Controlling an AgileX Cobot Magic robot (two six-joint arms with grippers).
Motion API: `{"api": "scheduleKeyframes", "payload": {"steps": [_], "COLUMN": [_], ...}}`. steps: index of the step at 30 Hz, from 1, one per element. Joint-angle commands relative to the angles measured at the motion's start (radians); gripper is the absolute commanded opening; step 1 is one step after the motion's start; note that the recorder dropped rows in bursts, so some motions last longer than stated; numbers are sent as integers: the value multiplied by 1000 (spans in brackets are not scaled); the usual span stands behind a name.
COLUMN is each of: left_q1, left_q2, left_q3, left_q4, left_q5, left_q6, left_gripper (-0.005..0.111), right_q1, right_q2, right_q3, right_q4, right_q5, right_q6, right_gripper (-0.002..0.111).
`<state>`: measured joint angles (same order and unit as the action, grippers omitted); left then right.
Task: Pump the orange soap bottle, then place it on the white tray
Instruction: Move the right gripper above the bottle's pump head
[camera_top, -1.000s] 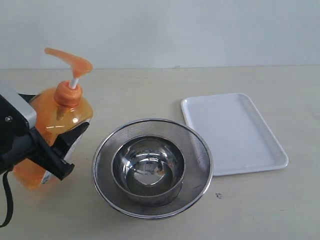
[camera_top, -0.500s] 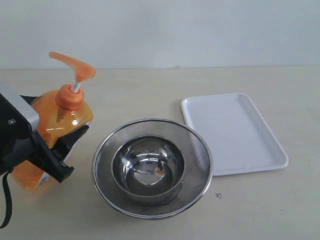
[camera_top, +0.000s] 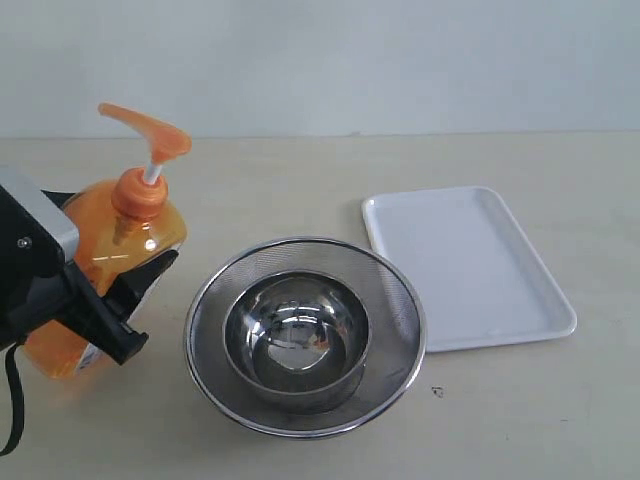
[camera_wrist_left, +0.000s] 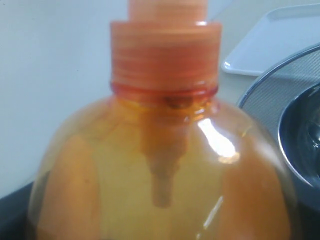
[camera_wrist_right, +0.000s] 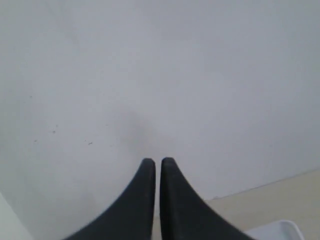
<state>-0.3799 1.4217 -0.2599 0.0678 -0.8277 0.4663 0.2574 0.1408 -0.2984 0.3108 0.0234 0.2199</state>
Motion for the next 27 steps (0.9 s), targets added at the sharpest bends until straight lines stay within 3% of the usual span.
{"api": "scheduleKeyframes", "payload": {"steps": [1, 6, 13, 19, 25, 27], "left_q1": [-4, -4, -4, -4, -4, -4], "left_q2": [-6, -6, -6, -6, -6, -6], "left_q3": [-15, -15, -15, -15, -15, -15], "left_q4": [9, 9, 26, 26, 26, 26], "left_q5": [-55, -57, -61, -59, -61, -61], "left_q6": [19, 12, 2, 2, 2, 2], "left_gripper": [5, 5, 5, 5, 5, 5], "right_q1": [133, 289, 522, 543, 543, 543], "right_q2": [204, 456, 824, 1118, 1264, 1303], "right_q3": [-117, -198, -467, -796, -975, -1009], "right_q4": [-15, -15, -15, 9, 480, 560], "right_q5": [37, -13, 68, 345, 538, 594], "right_q6": [-65, -102, -408, -538, -984, -1050], "right_gripper": [0, 0, 0, 0, 0, 0]}}
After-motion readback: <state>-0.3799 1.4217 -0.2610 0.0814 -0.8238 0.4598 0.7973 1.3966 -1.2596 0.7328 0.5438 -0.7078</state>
